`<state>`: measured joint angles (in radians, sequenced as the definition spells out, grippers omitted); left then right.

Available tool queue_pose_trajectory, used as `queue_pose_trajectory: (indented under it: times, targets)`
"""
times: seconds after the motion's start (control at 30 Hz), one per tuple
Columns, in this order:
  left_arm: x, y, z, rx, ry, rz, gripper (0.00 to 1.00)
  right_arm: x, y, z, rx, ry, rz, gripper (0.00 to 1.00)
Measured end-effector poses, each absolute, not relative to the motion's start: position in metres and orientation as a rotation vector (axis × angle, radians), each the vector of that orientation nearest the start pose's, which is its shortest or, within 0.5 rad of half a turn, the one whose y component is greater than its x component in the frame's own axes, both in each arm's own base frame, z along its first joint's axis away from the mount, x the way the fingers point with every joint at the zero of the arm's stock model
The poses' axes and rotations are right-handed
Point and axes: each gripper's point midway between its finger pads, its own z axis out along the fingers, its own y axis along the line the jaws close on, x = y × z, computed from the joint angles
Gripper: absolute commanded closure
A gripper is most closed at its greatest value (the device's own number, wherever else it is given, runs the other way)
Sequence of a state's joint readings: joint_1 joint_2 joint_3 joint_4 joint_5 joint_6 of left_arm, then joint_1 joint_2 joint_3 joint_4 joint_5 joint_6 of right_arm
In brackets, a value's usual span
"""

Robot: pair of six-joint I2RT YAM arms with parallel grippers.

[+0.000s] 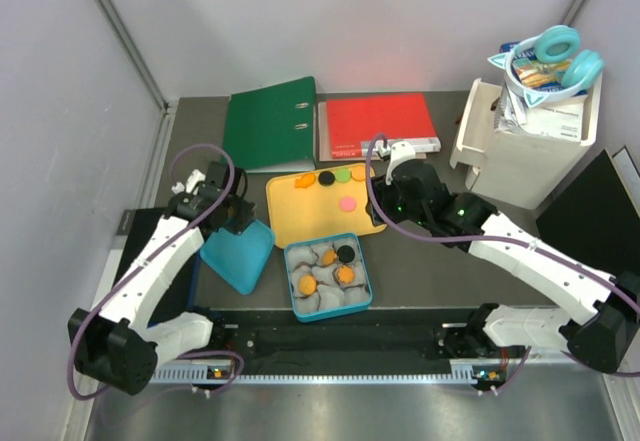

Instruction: Pack the cookies

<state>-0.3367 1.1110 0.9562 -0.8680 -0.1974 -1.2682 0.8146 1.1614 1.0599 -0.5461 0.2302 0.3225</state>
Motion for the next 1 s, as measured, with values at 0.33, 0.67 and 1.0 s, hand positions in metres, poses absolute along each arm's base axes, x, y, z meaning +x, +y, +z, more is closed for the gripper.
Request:
queue_pose_trajectory:
  times: [0.33,0.67,1.0]
  targets:
    - [0.286,-0.105,0.236,-1.058,2.2,-0.471,1.0,0.253,0.233,0.228,-0.412,2.176,0.408,0.41]
    - [0.337,-0.152,0.263,-0.708,2.313,-0.565,1.0,0.251,0.257,0.249,-0.421,2.14,0.566,0.39]
    - [0.312,-0.25,0.236,0.02,2.531,-0.601,1.0,0.304,0.216,0.294,-0.061,2.099,0.73,0.39]
